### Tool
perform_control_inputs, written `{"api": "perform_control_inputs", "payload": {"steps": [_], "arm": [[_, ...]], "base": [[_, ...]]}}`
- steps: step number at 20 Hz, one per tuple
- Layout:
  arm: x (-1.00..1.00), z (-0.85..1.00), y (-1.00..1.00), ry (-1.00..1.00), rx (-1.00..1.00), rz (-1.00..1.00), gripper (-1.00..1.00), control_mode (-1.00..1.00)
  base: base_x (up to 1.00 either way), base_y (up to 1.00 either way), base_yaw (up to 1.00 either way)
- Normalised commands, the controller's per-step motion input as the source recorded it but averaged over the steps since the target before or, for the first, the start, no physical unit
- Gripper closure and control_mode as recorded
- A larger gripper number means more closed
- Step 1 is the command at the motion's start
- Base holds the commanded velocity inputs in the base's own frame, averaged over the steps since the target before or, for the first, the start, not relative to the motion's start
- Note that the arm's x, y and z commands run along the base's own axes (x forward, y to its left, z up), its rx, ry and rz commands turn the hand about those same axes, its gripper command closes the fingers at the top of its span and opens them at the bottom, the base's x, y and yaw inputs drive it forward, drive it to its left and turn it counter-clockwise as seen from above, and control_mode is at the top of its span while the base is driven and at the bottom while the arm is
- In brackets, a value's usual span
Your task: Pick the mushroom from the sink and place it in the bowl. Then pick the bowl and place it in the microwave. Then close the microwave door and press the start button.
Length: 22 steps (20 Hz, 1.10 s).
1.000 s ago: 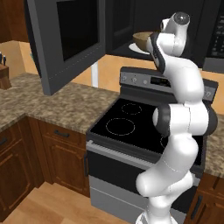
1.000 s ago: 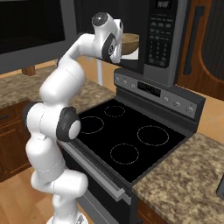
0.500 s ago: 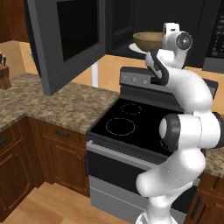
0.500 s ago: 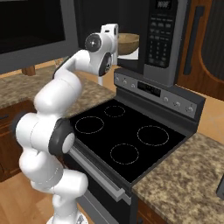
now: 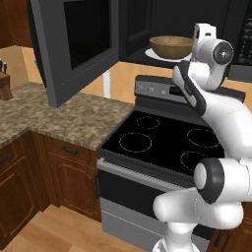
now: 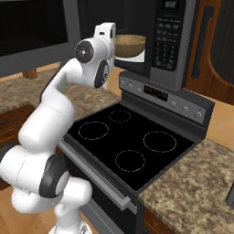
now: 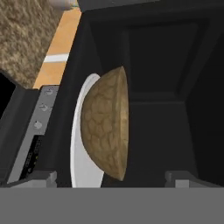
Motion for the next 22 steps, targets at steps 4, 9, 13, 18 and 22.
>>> {"api": "perform_control_inputs", "payload": {"steps": [4,9,13,18,22], "arm": [[-0.98,0.10,0.28,-0.01,0.05,0.00,-1.00,-1.00],[-0.91,0.07,0.29,-0.04,0.02,0.00,-1.00,-1.00],[-0.67,0.00,0.28,-0.02,0.00,-0.01,-1.00,-1.00],[-0.65,0.00,0.26,-0.04,0.00,-0.03,-1.00,-1.00],[-0.68,0.00,0.43,-0.03,0.00,-0.07,-1.00,-1.00]], "base": [[0.00,0.00,0.00],[0.00,0.00,0.00],[0.00,0.00,0.00],[0.00,0.00,0.00],[0.00,0.00,0.00]]}}
